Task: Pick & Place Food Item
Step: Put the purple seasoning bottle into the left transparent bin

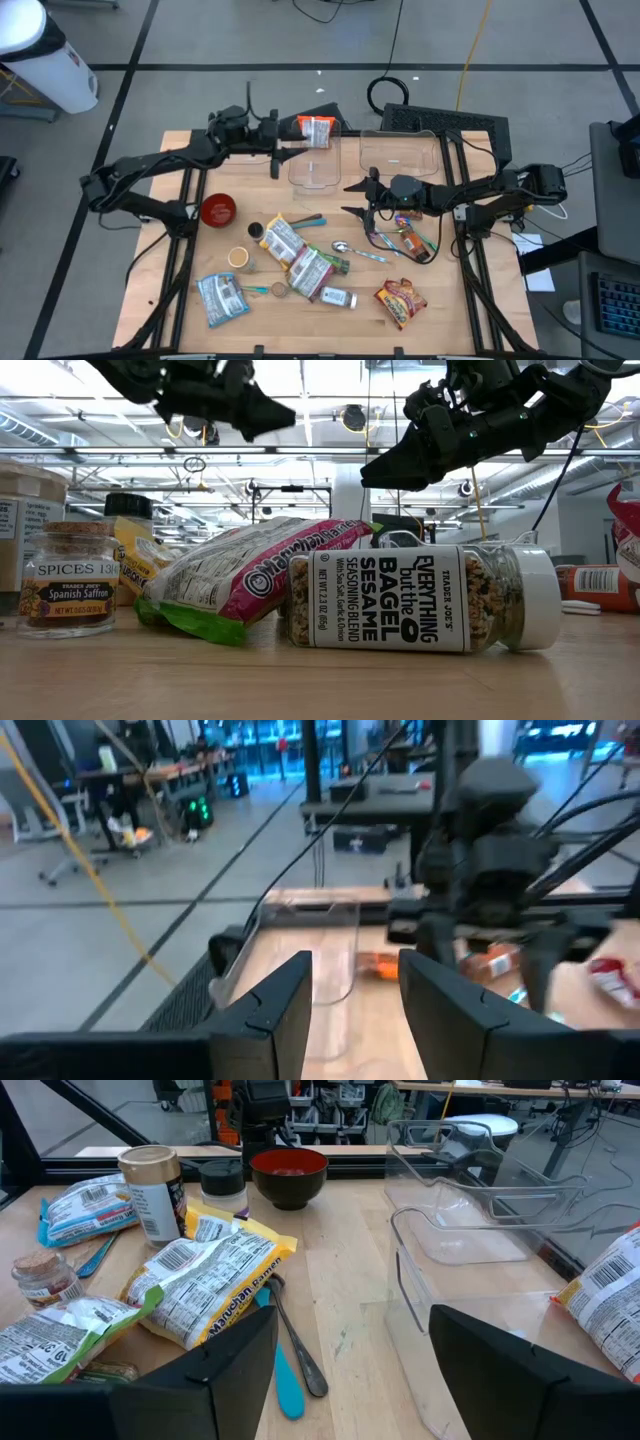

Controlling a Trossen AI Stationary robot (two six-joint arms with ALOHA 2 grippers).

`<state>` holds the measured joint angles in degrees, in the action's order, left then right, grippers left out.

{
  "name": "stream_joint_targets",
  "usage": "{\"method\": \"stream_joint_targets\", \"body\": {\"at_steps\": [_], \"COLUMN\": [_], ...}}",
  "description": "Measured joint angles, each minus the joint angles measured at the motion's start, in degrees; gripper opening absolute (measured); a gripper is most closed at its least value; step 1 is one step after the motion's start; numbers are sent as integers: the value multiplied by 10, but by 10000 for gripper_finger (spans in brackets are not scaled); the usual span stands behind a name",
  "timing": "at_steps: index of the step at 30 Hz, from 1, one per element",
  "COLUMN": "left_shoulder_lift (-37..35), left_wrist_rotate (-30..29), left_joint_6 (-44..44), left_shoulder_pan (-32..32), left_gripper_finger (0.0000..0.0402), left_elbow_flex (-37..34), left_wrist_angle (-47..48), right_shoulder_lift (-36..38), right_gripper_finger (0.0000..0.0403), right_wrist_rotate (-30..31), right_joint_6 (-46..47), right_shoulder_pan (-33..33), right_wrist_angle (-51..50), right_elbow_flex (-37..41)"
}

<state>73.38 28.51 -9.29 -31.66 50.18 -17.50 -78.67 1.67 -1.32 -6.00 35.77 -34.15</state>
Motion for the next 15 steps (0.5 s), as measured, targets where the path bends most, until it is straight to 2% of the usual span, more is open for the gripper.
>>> {"method": "stream_joint_targets", "body": {"at_steps": [5,15], "left_shoulder_lift": [-29,-33], "left_wrist_rotate": [0,-3], "left_joint_6": [25,55], "left_shoulder_pan": [33,98], "left_gripper_finger": [159,159], "left_elbow_flex": [-33,-73], "left_wrist_angle": [-32,-43], "right_shoulder_lift": [0,0], "right_gripper_finger": [254,254], "right_wrist_rotate": [0,0], "right_joint_6": [0,0], "right_shoulder_pan": [0,0], "right_wrist_angle": [0,0], "right_elbow_flex": [0,0]}}
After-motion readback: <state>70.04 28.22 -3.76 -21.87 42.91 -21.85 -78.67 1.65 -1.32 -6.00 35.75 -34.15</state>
